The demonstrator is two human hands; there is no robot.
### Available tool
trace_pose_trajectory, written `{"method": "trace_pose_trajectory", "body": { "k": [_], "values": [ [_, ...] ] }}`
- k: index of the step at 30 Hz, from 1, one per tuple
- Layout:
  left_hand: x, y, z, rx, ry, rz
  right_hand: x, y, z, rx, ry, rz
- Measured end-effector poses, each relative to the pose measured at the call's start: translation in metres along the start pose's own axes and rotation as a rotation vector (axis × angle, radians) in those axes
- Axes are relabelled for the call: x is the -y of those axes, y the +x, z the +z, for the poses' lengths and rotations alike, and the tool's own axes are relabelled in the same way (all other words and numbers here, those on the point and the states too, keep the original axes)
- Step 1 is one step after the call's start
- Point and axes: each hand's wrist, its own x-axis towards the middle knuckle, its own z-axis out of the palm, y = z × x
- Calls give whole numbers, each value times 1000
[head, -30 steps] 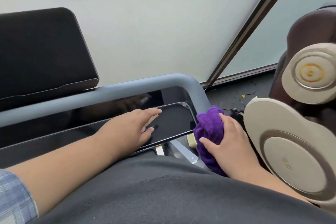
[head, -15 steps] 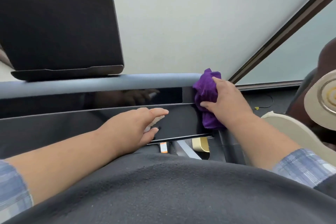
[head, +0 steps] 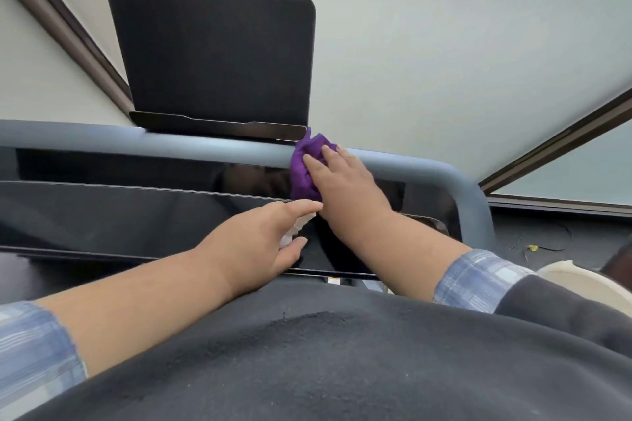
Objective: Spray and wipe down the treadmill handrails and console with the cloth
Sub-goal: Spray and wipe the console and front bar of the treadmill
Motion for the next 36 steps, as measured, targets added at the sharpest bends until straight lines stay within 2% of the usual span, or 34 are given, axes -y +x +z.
{"method": "trace_pose_trajectory", "body": {
  "k": [3, 5, 7, 10, 14, 16, 21, 25, 28, 32, 36],
  "values": [
    [-4, 0, 0, -18, -32, 10, 18, 12, 2, -3, -24, -1],
    [-4, 0, -1, -19, -14, 33, 3, 3, -4, -16, 43, 21],
    [-1, -3, -3, -11, -2, 26, -31, -16, -11, -48, 150, 120],
    [8, -7, -5, 4, -5, -20, -86, -50, -19, -33, 177, 320],
    [18, -10, -11, -13, 37, -29, -90, -53, -15, -26, 133, 420],
    [17, -11, -13, -16, 36, -15, -66, -37, -11, -34, 62, 391],
    [7, -5, -14, -83, -53, 35, 11, 8, 7, 8, -43, 136],
    [-2, 5, -9, -54, -76, 72, 11, 8, 9, -10, -14, 110],
    [-4, 10, -4, -21, -58, 116, -24, -17, 3, -49, 93, 236],
    [-4, 13, 1, -1, -49, 127, -91, -66, -15, -37, 77, 513],
    [-9, 15, 4, 10, -39, 124, -115, -90, -21, -68, 65, 609]
  ]
}}
